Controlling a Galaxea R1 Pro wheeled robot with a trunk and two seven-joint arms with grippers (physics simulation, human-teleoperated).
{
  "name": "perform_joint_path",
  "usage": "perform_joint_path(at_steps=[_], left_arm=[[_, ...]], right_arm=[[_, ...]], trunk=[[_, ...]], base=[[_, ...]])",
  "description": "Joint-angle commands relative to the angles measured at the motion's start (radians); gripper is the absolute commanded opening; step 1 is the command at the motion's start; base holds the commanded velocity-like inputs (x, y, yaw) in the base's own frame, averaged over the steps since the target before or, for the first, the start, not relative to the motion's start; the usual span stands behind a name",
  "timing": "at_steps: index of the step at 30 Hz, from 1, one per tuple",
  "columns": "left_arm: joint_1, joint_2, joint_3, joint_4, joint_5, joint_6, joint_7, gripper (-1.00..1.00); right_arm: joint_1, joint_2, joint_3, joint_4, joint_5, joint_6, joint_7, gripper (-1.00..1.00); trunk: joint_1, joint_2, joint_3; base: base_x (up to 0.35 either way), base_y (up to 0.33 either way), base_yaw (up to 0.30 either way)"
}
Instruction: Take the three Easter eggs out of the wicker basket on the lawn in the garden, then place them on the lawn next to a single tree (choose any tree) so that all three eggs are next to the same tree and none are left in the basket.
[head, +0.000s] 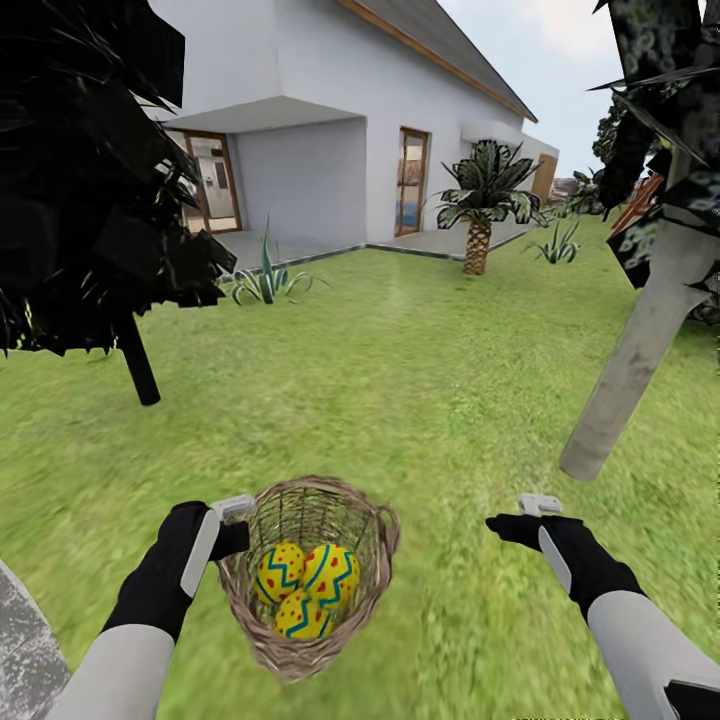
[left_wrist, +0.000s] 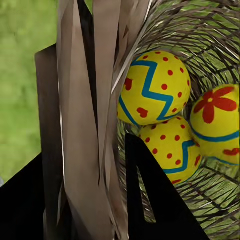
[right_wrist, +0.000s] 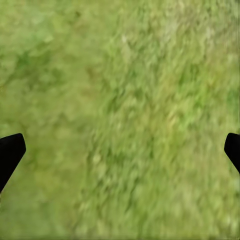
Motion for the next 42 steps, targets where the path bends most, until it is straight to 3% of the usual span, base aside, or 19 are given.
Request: perform_joint_path(at_steps=[1,20,42], left_arm=[[0.000,-0.001,0.002,-0.001,0.147,0.001,0.008,-1.00],[-0.001,-0.001,0.001,-0.001,0.147,0.001,0.008,-1.00],[0.000,0.000,0.001,-0.001,0.147,0.000,0.008,-1.00]], right_arm=[[0.000,0.000,-0.004,0.001,0.000,0.005,0.005,1.00],[0.001,-0.002,-0.005,0.007,-0.005,0.004,0.005,1.00],[0.001,-0.001,-0.005,0.009,-0.006,0.001,0.004,1.00]], trunk=[[0.000,0.000,0.000],[0.000,0.000,0.021],[0.000,0.000,0.045]], base=[[0.000,0.000,-0.240],[0.015,0.000,-0.246],[0.285,0.000,-0.246]])
